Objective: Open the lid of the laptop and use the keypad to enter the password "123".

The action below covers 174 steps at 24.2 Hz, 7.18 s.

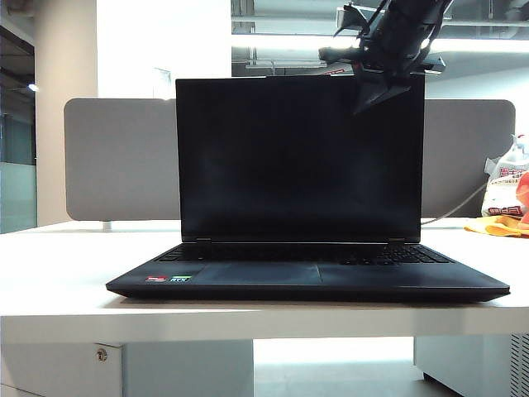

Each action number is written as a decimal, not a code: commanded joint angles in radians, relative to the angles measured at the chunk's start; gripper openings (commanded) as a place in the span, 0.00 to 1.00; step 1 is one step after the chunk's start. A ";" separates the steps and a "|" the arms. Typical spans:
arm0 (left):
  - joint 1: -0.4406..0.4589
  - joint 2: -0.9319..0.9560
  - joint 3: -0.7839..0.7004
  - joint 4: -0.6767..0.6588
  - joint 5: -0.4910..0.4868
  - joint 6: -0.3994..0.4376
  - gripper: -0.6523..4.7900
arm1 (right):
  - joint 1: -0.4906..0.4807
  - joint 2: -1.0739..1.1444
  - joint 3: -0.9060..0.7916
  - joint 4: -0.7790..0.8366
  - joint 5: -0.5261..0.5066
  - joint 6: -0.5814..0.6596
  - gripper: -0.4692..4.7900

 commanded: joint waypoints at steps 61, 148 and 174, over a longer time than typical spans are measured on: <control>0.001 0.086 0.116 0.223 0.055 0.072 0.12 | -0.046 0.116 -0.211 -0.219 -0.197 0.054 0.08; 0.001 0.064 0.116 0.254 0.025 0.115 0.24 | -0.064 -0.013 -0.201 -0.196 -0.089 -0.031 0.08; 0.002 -0.515 -0.304 0.348 -0.373 0.106 0.28 | -0.061 -1.147 -0.951 -0.204 -0.399 0.053 0.21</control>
